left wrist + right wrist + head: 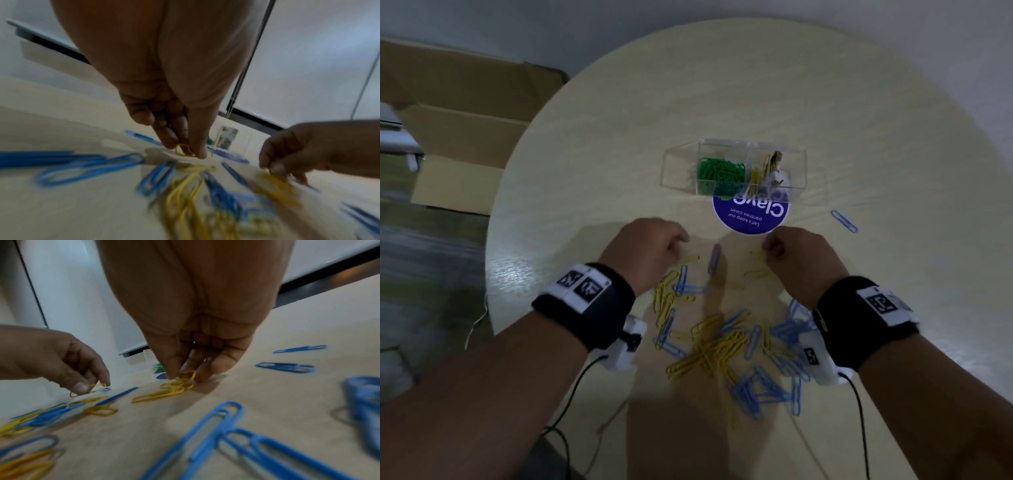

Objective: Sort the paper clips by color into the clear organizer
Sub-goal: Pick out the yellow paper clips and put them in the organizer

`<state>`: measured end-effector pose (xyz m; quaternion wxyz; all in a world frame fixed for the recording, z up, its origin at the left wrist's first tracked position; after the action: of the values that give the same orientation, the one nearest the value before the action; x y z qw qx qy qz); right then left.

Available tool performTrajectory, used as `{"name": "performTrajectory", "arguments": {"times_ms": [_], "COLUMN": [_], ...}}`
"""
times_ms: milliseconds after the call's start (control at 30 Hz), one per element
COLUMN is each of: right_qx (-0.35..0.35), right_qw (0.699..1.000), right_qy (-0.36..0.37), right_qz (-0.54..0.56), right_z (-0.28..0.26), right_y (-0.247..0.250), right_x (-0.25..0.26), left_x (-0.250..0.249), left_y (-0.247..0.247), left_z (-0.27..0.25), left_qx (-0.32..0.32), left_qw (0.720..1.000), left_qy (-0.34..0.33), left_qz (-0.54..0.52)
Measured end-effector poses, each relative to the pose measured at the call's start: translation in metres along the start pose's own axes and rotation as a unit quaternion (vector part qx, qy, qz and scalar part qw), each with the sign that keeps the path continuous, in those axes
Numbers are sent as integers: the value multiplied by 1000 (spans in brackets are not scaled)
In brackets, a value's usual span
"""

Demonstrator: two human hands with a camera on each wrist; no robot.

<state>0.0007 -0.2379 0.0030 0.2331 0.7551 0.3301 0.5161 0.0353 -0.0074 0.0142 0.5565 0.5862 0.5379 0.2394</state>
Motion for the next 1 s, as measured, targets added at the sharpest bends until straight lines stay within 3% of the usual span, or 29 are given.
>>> {"name": "performTrajectory", "arguments": {"times_ms": [133, 433, 567, 633, 767, 900, 1000], "right_qx": [61, 54, 14, 32, 75, 73, 72], "right_qw": [993, 997, 998, 997, 996, 996, 996], "right_qy": [76, 32, 56, 71, 32, 26, 29], "right_qz": [-70, -47, 19, 20, -24, -44, -47], "right_z": [-17, -25, -28, -29, -26, -25, -26], "right_y": [-15, -22, -22, -30, -45, -49, -49], "right_x": [3, 3, 18, 27, 29, 27, 28], "left_x": [3, -4, 4, 13, 16, 4, 5], "left_y": [-12, -10, -3, -3, -14, -21, -26], "left_z": [-16, -16, -28, -39, -56, -59, -58], "left_qx": [7, 20, -31, -43, -14, -4, 6], "left_qw": [995, 992, 999, 996, 998, 996, 996], "left_qy": [-37, -18, 39, 67, 65, 22, 39], "left_qz": [93, 119, -2, -32, 16, 84, 76]}}
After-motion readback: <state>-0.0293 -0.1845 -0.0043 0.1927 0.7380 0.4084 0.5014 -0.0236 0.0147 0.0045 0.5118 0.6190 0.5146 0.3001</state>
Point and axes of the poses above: each hand's wrist, its own z-axis towards the middle knuckle, its own y-axis out of the back of the hand, x = y × z, the point moved 5 cm from there along z, towards the middle knuckle, and after that the axes turned 14 degrees about z, right-handed, at the moved point
